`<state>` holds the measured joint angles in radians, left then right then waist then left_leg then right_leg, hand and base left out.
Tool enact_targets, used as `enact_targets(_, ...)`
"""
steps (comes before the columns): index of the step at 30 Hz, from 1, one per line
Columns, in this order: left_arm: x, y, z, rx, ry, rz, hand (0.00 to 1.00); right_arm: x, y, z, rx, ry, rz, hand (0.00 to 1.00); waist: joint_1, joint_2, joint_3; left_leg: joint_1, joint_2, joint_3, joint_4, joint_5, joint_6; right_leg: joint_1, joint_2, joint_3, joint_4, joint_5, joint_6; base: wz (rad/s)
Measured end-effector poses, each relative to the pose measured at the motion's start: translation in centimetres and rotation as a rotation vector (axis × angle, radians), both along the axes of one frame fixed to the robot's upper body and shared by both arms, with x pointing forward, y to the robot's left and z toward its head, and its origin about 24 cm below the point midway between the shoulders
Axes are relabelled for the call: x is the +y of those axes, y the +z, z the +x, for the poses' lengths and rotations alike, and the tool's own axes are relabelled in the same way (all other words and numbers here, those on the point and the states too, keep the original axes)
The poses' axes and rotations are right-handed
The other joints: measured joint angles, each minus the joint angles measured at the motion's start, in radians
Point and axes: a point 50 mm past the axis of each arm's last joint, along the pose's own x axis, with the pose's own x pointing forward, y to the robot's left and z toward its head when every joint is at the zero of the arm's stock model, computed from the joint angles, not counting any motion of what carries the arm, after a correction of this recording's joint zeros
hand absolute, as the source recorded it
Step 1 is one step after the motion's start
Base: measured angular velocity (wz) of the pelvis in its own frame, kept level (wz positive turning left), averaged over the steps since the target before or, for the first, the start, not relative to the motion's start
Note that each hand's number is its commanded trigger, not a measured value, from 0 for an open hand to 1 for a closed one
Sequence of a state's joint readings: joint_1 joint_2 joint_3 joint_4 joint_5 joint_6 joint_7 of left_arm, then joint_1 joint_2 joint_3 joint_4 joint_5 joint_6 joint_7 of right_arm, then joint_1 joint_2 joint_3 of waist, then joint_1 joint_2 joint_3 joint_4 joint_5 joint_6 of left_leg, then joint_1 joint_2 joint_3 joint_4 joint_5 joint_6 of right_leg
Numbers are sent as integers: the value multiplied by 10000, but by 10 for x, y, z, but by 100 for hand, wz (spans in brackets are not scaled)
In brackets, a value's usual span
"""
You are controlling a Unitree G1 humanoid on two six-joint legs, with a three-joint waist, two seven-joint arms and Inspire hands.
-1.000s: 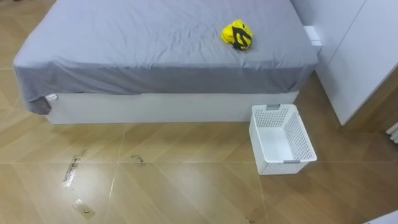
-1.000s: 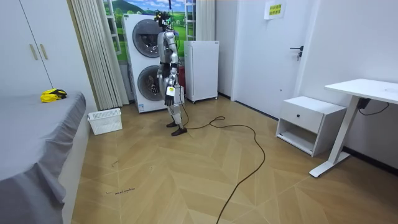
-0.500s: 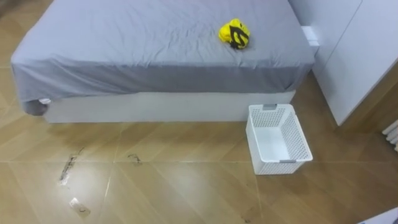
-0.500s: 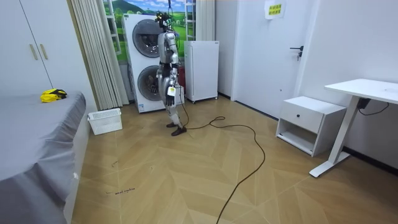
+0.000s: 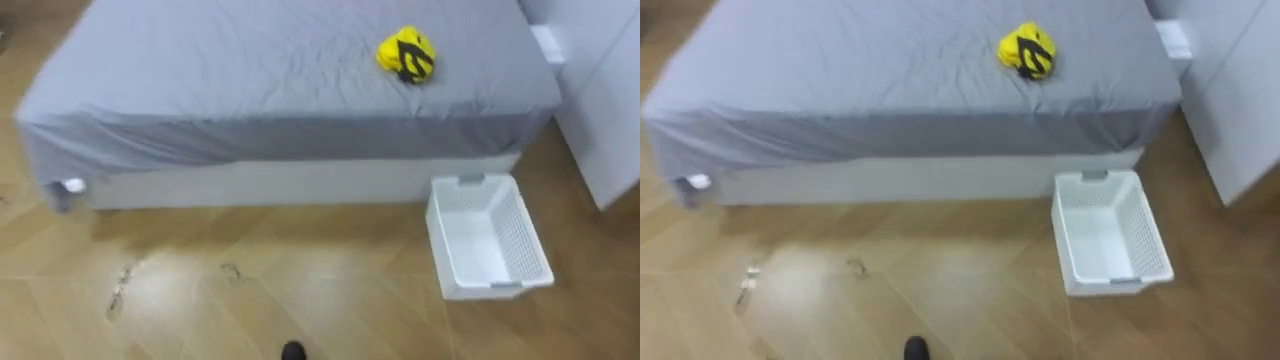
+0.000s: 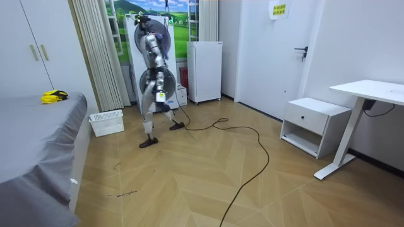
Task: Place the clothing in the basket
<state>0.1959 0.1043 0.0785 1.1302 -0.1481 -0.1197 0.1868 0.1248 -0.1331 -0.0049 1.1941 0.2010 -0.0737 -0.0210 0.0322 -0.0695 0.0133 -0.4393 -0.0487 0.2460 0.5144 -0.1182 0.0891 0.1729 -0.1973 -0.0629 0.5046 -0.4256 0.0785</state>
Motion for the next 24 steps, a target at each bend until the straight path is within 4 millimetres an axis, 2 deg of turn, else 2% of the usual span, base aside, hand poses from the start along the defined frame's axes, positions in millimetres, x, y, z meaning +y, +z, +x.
enact_targets(1, 3, 2, 8, -357, 47, 139, 0, 1, 0, -1, 27, -45, -120, 0, 20, -32, -7, 517, -75, 153, 52, -474, 69, -460, -201, 66, 1599, 927, -19, -17)
enact_targets(2, 4, 3, 11, -503, 56, 200, 0, 0, 0, -1, -8, -102, -190, 0, 19, 9, -42, 834, -123, 155, -6, -664, 105, -663, -257, 58, 2276, 1659, -18, -10)
enact_targets(3, 5, 4, 17, -744, 5, 326, 0, -1, 2, 2, -194, -170, -290, 0, 27, 133, -101, 1527, -176, 130, -320, -959, 178, -1081, -310, 48, 3409, 3439, -159, -7)
enact_targets(4, 4, 6, 23, -955, -27, 425, 0, -2, 5, 13, -651, -283, -386, 0, 57, 298, -123, 2159, -177, -65, -720, -1172, 194, -1714, -209, -17, 4464, 3555, -395, -14)
enact_targets(5, 4, 6, 25, -1011, -91, 454, 0, -2, 7, 19, -928, -268, -411, 0, 91, 382, -121, 2486, -163, -121, -938, -1241, 185, -2130, -97, -98, 4883, 3101, -512, -27)
enact_targets(6, 2, 6, 25, -1019, -209, 463, 0, -1, 12, 35, -1574, -250, -434, 0, 114, 568, -99, 3140, -167, -527, -1424, -1288, 158, -2841, 278, -416, 5199, 2179, -770, -31)
enact_targets(7, 2, 7, 29, -1120, -386, 495, 0, 0, 18, 51, -2217, -245, -464, 0, 55, 740, -69, 3753, -123, -1120, -1859, -1330, 113, -3519, 752, -821, 4796, 1482, -964, -22)
enact_targets(8, 2, 7, 27, -1082, -449, 516, 0, 1, 21, 58, -2511, -249, -495, 0, 50, 800, -50, 4027, -109, -1440, -2027, -1350, 99, -3822, 1003, -1063, 4399, 1263, -1018, 0)
enact_targets(9, 3, 7, 28, -1094, -484, 533, 0, 3, 26, 70, -2976, -281, -616, 0, -39, 872, -13, 4534, -102, -2003, -2320, -1408, 89, -4351, 1420, -1429, 3154, 1109, -1030, 41)
enact_targets(10, 1, 7, 31, -1144, -674, 510, 0, 2, 29, 76, -3239, -361, -829, 0, -184, 833, -17, 4953, -97, -2421, -2548, -1535, 67, -4742, 1598, -1636, 1620, 1211, -1048, 60)
enact_targets(11, 0, 8, 31, -1158, -785, 489, 0, 1, 30, 77, -3291, -435, -946, 0, -264, 816, -21, 5155, -86, -2632, -2672, -1598, 49, -4873, 1620, -1674, 799, 1384, -1015, 84)
enact_targets(12, -5, 6, 30, -1084, -1075, 383, 0, -2, 31, 77, -3322, -640, -1206, 0, -259, 824, -36, 5618, 30, -2733, -2997, -1766, -33, -5041, 1610, -1708, -760, 2261, -1100, 83)
enact_targets(13, -8, 5, 27, -939, -1259, 281, 0, -5, 32, 77, -3355, -917, -1424, 0, -258, 918, -40, 6094, 275, -2791, -3138, -1951, -163, -5092, 1623, -1894, -1715, 3374, -1116, 73)
enact_targets(14, -8, 4, 23, -830, -1276, 273, 0, -5, 34, 78, -3429, -1005, -1514, 0, -235, 935, -67, 6268, 387, -2816, -3153, -2051, -248, -5086, 1660, -1893, -2042, 3825, -1207, 53)
enact_targets(15, -6, 4, 15, -615, -1222, 297, 0, -5, 39, 85, -3838, -1072, -1686, 0, -206, 852, -169, 6345, 541, -2752, -3009, -2284, -528, -5014, 1769, -1901, -2042, 4343, -1635, 26)
enact_targets(16, -6, 2, 2, -308, -1090, 224, 0, -8, 46, 95, -4408, -1160, -1869, 0, -111, 1099, -169, 6380, 788, -2628, -2865, -2484, -949, -4938, 1989, -2063, -1674, 4332, -1930, 13)
enact_targets(17, -6, 2, -1, -236, -1068, 194, 0, -10, 51, 101, -4728, -1213, -1977, 0, -32, 1188, -129, 6433, 934, -2452, -2782, -2473, -1086, -4908, 2068, -2130, -1426, 4278, -1971, 9)
enact_targets(18, -3, 2, -6, -107, -1044, 238, 0, -10, 59, 111, -5213, -1221, -2188, 0, 79, 1182, -114, 6411, 1058, -2183, -2703, -2440, -1476, -4893, 2031, -1924, -1115, 3951, -2031, 47)
enact_targets(19, -1, 3, -6, -132, -1086, 306, 0, -13, 65, 117, -5588, -1419, -2360, 0, -2, 1174, -93, 6198, 1215, -1994, -3109, -2453, -1610, -4894, 1967, -1295, -802, 3867, -1921, 80)
enact_targets(20, 0, 4, -3, -223, -1118, 349, 0, -15, 67, 118, -5669, -1595, -2449, 0, -35, 1178, -73, 6153, 1284, -1851, -3517, -2295, -1650, -4949, 1904, -1265, -464, 3833, -1861, 97)
enact_targets(21, 3, 6, 6, -576, -1135, 490, 0, -19, 69, 118, -5728, -1810, -2585, 0, 99, 1053, 22, 6141, 1274, -1404, -3481, -1738, -1252, -5295, 1767, -1543, 508, 3478, -1488, 53)
enact_targets(22, 11, 8, -4, -423, -972, 731, 0, -15, 71, 121, -5823, -1664, -2504, 0, 290, 784, -87, 6138, 1233, -1000, -2985, -1856, -1404, -5302, 1696, -1709, 47, 3462, -1564, 17)
enact_targets(23, 13, 8, -9, -276, -881, 785, 0, -14, 74, 124, -5975, -1580, -2487, 0, 342, 709, -99, 6135, 1219, -807, -2644, -2027, -1460, -5180, 1732, -1909, -341, 3450, -1772, -19)
enact_targets(24, 10, 6, -20, 97, -726, 705, 0, -15, 83, 132, -6473, -1478, -2569, 0, 292, 900, -105, 5955, 1470, -538, -1654, -2381, -1454, -4862, 1911, -2133, -541, 3329, -2054, -29)
